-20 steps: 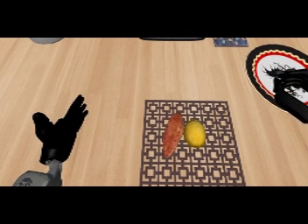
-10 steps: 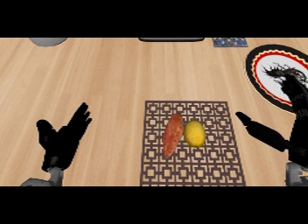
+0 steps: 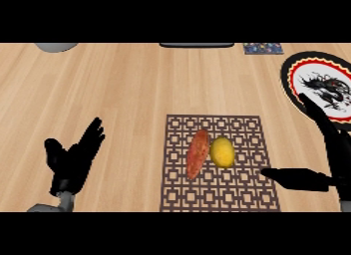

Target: Pick the sweet potato from the placemat and place it in the plate

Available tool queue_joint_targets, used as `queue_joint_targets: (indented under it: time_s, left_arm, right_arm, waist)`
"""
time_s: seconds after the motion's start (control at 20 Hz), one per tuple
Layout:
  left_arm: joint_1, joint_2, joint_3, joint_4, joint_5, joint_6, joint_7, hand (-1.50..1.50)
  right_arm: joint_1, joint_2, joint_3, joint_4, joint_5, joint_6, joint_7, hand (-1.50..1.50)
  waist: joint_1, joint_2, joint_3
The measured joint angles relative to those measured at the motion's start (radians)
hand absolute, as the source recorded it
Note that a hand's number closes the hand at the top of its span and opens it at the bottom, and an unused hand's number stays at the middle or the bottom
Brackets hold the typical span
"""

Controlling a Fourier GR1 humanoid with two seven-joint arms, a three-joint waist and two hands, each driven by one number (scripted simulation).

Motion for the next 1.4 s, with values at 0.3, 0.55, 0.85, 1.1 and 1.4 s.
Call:
queue_joint_targets:
  time_s: [0.3,0.55,0.85,1.1,1.4]
  left_arm:
    - [0.003,-0.006,0.004,-0.003,-0.001,-0.012,0.004,0.00]
    - [0.008,-0.027,0.003,0.002,-0.027,-0.009,-0.018,0.00]
    - [0.015,-0.033,0.015,-0.011,-0.034,-0.018,-0.005,0.00]
    - [0.015,-0.041,0.029,-0.003,-0.043,-0.027,-0.002,0.00]
    - [0.019,-0.058,0.040,-0.014,-0.061,-0.034,0.019,0.00]
  right_arm:
    - [-0.111,0.021,0.134,-0.073,0.098,0.131,0.315,-1.50]
    - [-0.231,0.129,0.211,-0.007,0.180,0.188,0.450,-1.50]
    - [-0.292,0.246,0.267,0.087,0.263,0.223,0.520,-1.50]
    - [-0.270,0.325,0.293,0.141,0.291,0.235,0.514,-1.50]
    - [-0.258,0.409,0.301,0.208,0.356,0.234,0.498,-1.50]
  waist:
    - [0.005,0.000,0.001]
    - [0.007,0.001,0.002]
    - [0.007,0.001,0.003]
    - [0.003,0.000,0.004]
    - [0.002,0.001,0.004]
